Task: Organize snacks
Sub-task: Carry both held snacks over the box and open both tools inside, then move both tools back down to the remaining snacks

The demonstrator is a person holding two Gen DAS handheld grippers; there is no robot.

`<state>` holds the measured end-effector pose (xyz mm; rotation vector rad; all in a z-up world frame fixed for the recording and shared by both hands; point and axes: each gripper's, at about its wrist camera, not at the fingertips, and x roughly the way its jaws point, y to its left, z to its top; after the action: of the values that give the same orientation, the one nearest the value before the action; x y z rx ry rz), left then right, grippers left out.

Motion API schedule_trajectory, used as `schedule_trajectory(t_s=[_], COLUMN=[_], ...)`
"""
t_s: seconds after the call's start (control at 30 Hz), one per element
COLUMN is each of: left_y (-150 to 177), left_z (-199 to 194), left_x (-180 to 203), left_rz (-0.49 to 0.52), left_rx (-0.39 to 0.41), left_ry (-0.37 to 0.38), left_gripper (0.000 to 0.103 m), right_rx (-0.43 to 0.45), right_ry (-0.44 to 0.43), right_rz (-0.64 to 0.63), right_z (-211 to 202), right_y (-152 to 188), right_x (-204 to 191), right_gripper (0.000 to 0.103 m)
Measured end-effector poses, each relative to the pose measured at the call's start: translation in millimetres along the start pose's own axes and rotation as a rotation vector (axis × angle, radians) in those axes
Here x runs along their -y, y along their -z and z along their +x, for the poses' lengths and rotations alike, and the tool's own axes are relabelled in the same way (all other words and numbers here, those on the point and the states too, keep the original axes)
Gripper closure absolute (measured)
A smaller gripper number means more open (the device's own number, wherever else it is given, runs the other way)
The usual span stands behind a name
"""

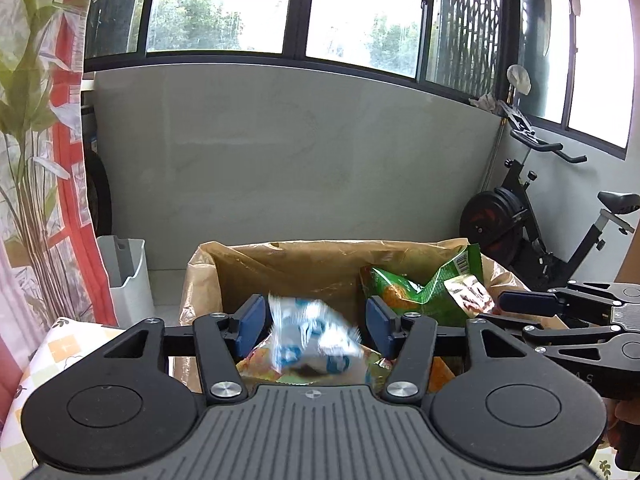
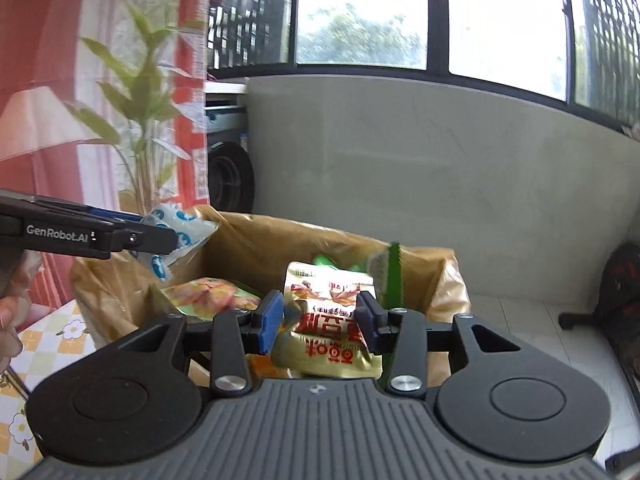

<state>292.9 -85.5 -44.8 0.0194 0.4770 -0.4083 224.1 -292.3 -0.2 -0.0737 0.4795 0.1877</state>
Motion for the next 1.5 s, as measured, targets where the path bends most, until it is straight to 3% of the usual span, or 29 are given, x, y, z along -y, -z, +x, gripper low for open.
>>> schedule_trajectory(t_s=[0.03,0.33,0.57,0.77,1.5], left_y=[0.5,5.9,12.6,32.4,96.7], left_z=[-0.2,-31.3,-69.6,-96.4,-110.2], left_x=[0.3,-11.0,-12.6,-14.8,-38.0], left_rz=[0.006,0.049,0.065,0.045,-0.022], left_rx=[0.000,0.027,0.063,0.064,-0.024], left_ry=[-0.001,-0.017,-0.011,-0.005,-0.061], left_gripper=[0.032,0.020,0.013,0.008,0.007], right_rx=[-0.004,0.011,0.040,0.036,-0.054], right_ry=[0.003,-0.002,-0.027,-0.056,-0.059], right_rz=[-0.004,0.008,0.023,0.038,0.028], right_z=[-2.7,-25.6,-51.6,-71.3,-74.4], right_y=[1.9,3.4,8.9,21.0,77.2], right_x=[-0.2,-3.5,-16.2,-29.6,-55.8], right_gripper=[0.059,0.044,0.022,0.013,0.008])
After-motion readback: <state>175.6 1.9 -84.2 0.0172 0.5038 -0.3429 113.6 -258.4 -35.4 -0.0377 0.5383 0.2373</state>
